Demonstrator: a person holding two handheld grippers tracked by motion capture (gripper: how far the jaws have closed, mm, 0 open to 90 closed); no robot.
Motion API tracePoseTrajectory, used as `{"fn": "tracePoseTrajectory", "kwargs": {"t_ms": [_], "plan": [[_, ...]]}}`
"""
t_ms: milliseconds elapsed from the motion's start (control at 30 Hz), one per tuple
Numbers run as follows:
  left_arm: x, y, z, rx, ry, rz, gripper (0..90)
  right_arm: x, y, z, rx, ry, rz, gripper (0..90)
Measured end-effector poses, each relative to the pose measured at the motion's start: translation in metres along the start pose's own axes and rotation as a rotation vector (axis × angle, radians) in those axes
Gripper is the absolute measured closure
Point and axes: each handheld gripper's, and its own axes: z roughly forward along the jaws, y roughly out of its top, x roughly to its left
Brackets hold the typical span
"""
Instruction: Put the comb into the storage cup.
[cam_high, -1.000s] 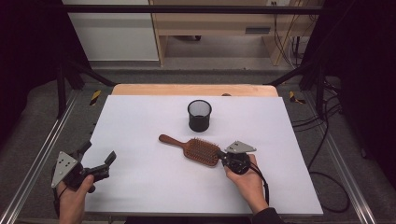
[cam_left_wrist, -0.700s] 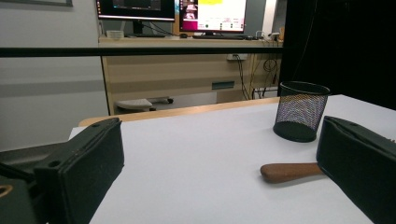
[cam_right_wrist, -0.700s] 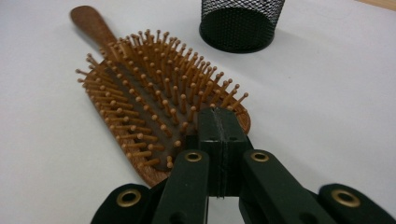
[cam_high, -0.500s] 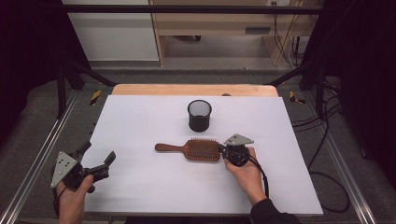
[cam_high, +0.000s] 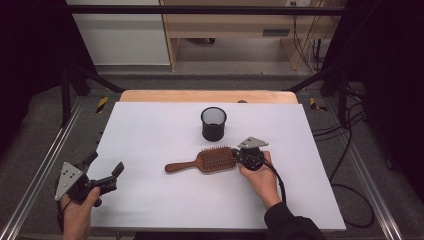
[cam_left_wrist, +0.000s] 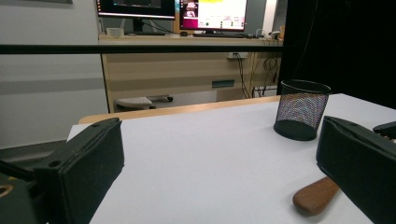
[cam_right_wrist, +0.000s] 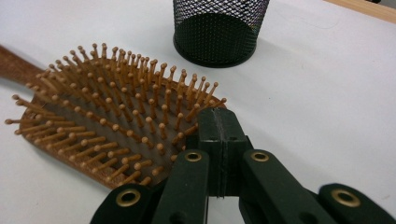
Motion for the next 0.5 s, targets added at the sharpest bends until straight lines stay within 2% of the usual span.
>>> {"fn": "tracePoseTrajectory", "kwargs": {"t_ms": [233, 400, 500], "plan": [[-0.001, 0.000, 0.000, 0.000, -0.001, 0.004, 1.1, 0.000, 0.006, 0.007, 0.002, -0.003, -0.016, 90.0], [-0.001, 0.001, 0.000, 0.000, -0.002, 0.004, 1.2, 0.009, 0.009, 0.013, 0.000, 0.028, -0.018, 90.0], [-0.001, 0.001, 0.000, 0.002, -0.005, 0.005, 1.1, 0.015, 0.012, 0.017, 0.000, 0.035, -0.038, 90.0]]}}
